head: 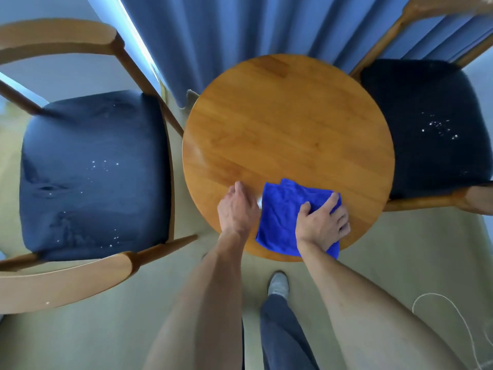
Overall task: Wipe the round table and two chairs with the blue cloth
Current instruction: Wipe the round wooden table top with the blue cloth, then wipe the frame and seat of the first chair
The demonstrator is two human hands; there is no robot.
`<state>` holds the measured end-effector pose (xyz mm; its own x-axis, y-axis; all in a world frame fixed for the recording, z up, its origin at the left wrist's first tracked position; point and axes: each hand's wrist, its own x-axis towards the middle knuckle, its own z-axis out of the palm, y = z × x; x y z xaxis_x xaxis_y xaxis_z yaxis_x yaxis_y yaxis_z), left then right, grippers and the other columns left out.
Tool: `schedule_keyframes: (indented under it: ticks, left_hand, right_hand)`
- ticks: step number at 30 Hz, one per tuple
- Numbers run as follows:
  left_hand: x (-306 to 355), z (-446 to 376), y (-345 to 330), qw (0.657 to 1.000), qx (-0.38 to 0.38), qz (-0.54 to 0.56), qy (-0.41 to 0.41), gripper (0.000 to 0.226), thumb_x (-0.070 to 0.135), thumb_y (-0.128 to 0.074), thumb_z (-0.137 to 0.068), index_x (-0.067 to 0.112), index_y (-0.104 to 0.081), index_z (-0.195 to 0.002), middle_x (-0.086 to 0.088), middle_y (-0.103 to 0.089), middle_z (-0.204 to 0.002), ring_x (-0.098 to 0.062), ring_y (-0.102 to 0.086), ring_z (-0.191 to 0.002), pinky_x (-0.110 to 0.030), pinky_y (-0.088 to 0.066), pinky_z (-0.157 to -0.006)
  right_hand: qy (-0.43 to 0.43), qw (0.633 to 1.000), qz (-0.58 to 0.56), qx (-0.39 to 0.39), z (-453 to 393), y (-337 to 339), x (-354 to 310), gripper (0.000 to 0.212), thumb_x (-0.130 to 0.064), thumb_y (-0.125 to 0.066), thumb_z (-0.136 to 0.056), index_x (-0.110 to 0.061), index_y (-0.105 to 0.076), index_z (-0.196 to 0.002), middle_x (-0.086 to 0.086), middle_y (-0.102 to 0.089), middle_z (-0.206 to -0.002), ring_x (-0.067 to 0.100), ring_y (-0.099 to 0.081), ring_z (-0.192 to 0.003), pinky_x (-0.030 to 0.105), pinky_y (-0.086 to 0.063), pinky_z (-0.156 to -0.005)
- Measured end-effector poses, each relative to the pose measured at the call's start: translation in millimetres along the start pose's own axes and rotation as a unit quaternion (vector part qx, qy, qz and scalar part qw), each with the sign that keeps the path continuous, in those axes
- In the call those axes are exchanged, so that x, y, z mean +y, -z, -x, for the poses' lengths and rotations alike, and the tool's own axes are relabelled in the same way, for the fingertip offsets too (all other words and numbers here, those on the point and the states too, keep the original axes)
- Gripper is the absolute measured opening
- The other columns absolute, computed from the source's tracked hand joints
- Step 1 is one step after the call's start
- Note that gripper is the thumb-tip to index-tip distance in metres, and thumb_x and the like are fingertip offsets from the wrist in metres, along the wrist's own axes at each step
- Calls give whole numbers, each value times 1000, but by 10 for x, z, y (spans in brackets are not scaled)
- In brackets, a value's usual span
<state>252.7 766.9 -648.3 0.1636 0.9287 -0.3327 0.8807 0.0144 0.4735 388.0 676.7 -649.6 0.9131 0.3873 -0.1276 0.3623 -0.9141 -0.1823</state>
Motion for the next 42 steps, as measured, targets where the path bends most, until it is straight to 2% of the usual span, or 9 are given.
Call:
schedule_keyframes:
  ticks: [3, 6, 13, 18, 25, 30, 33, 38, 42]
  left_hand:
    - [335, 105, -76, 990, -126, -41, -51, 32, 31, -51, -88, 10, -52, -112, -14, -66, -105, -39, -62, -96, -38, -43, -74]
    - [582, 198, -146, 977, -205, -58, -14, 48, 27, -56, -86, 8, -44, -129, -13, -61, -119, -35, -61, -107, -37, -46, -82]
    - [758, 388, 15, 967, -216, -55, 124, 32, 19, -51, -89, 12, -53, -121, -10, -60, -123, -30, -60, -111, -36, -48, -89]
    - [765, 495, 116, 952, -196, 19, 236, 26, 20, -50, -88, 13, -53, -113, -7, -61, -119, -30, -60, -108, -37, -51, -87]
    - [739, 675, 392, 901, -219, 161, 338, 29, 23, -47, -87, 11, -61, -110, -6, -65, -116, -28, -63, -103, -35, -54, -88]
    - [661, 733, 650, 878, -169, 220, 391, 49, 42, -45, -77, 16, -62, -116, -6, -64, -118, -31, -59, -111, -39, -46, -100]
    - [500, 776, 852, 834, -123, 341, 416, 54, 48, -49, -82, 13, -62, -121, -5, -63, -115, -32, -57, -112, -35, -43, -98]
    - [121, 975, 1364, 623, -85, 659, 412, 41, 55, -58, -76, 22, -77, -91, -6, -75, -105, -30, -72, -87, -39, -56, -82]
    - [-302, 1130, 1857, 634, -34, 656, 408, 36, 36, -66, -67, 19, -75, -98, -7, -75, -103, -33, -72, -90, -45, -57, -84]
  right_hand:
    - [-116, 987, -31, -103, -117, 237, 7, 76, -48, -67, -82, -3, -41, -137, 19, -51, -132, 38, -48, -121, 49, -41, -97]
    - [-167, 970, -68, -163, -302, 490, -64, 42, -28, -66, -80, -7, -59, -116, 14, -64, -120, 35, -58, -113, 44, -50, -92]
    - [-170, 936, -88, -296, -252, 842, -181, 52, -16, -61, -85, -20, -44, -134, 8, -61, -126, 31, -59, -116, 42, -48, -100]
    - [-175, 942, -10, -287, -260, 846, -44, 34, -26, -57, -85, -14, -59, -117, 8, -64, -121, 32, -55, -118, 43, -45, -102]
    - [-112, 946, -107, -284, -178, 735, 34, 42, -11, -44, -86, -11, -55, -127, 12, -62, -126, 35, -60, -108, 36, -46, -89]
    - [-81, 925, -215, -303, -123, 935, -307, 9, -14, -55, -74, -12, -57, -83, 8, -64, -91, 27, -54, -70, 32, -41, -65]
    - [-40, 880, -284, -378, 131, 1133, -710, 11, -20, -50, -55, -17, -40, -59, -4, -46, -54, 21, -34, -53, 30, -28, -55]
    - [26, 814, -333, -475, 712, 1389, -1353, 27, -21, -45, -46, -25, -21, -58, -6, -29, -57, 20, -23, -62, 32, -21, -61]
    - [76, 813, -304, -490, 1153, 1549, -1745, 25, -21, -45, -46, -22, -25, -61, -2, -32, -64, 21, -25, -66, 32, -24, -61]
